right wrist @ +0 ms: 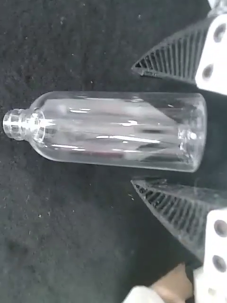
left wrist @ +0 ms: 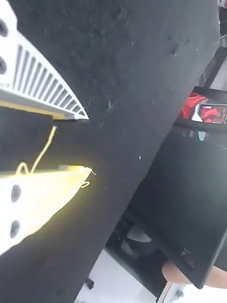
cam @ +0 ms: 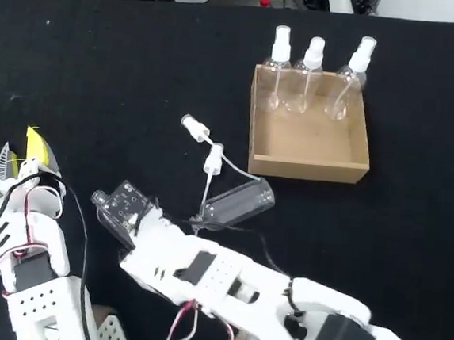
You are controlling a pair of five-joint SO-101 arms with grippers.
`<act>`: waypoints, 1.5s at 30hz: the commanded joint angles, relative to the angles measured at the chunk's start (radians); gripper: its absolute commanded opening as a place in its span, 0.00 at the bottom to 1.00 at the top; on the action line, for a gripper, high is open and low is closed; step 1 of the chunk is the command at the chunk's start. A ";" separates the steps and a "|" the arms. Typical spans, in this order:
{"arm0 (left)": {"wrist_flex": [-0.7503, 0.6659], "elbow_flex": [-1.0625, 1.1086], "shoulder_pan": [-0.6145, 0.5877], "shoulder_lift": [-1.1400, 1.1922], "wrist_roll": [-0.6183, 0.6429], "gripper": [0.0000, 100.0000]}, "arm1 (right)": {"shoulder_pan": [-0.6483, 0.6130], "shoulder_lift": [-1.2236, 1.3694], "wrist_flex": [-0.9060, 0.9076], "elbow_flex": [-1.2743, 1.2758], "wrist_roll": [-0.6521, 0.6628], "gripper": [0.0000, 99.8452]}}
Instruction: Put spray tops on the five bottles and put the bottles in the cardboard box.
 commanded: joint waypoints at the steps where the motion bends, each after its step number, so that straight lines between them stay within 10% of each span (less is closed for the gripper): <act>1: -0.015 0.024 -0.012 -0.015 0.011 0.16 | 0.072 0.016 0.041 -0.093 0.000 0.27; 6: -0.015 0.024 -0.013 -0.015 0.011 0.16 | 0.144 -0.018 0.107 -0.133 0.000 0.00; 18: -0.017 0.024 -0.012 -0.015 0.011 0.16 | 0.187 -0.337 0.671 -0.188 0.267 0.01; 29: -0.020 0.024 -0.019 -0.015 0.011 0.16 | 0.212 -0.125 0.750 -0.291 0.265 0.28; 45: -0.020 0.024 -0.019 -0.015 0.011 0.16 | 0.153 -0.068 0.654 -0.366 0.184 0.28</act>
